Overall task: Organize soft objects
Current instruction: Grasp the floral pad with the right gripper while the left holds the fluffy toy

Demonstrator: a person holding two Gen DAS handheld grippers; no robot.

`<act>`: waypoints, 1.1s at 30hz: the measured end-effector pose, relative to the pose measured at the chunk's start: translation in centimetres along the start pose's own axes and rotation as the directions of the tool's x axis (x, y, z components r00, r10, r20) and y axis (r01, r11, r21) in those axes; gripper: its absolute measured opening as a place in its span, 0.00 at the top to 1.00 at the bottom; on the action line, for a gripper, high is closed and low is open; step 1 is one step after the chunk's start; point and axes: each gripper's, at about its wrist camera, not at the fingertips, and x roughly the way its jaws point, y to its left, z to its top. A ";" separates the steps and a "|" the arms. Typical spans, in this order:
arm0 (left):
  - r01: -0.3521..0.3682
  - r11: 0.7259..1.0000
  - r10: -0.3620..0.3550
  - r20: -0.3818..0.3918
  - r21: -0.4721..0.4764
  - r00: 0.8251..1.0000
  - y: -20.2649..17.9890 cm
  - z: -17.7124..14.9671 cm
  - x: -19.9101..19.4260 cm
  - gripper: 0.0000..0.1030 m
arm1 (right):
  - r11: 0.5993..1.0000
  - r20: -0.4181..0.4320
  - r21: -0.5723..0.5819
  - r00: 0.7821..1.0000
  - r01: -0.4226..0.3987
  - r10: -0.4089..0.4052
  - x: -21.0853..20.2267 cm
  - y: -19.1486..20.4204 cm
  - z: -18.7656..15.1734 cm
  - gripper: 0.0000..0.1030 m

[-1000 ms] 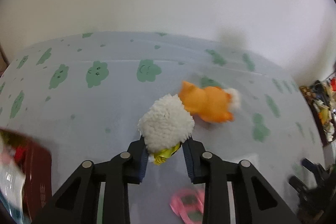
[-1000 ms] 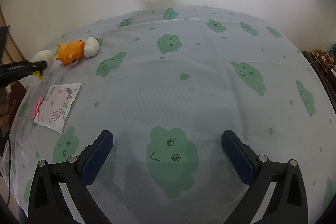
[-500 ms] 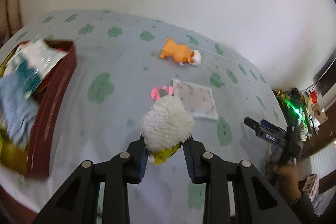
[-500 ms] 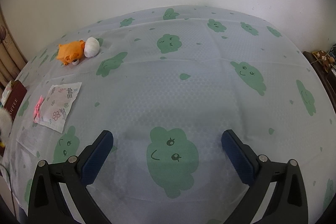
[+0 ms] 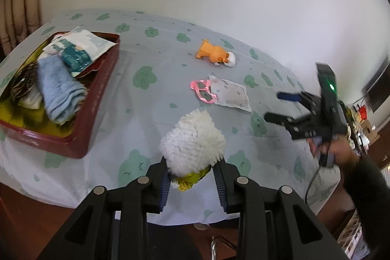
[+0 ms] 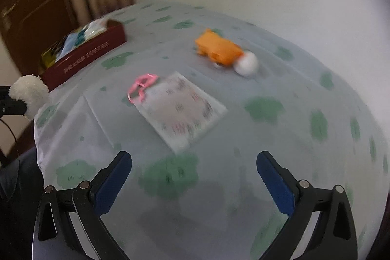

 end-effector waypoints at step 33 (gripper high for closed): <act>0.029 0.997 -0.027 0.032 -0.064 0.999 1.7 0.3 -2.7 0.66 | 0.975 -0.002 0.191 0.993 -0.117 0.119 -0.9 2.5 0.8 0.87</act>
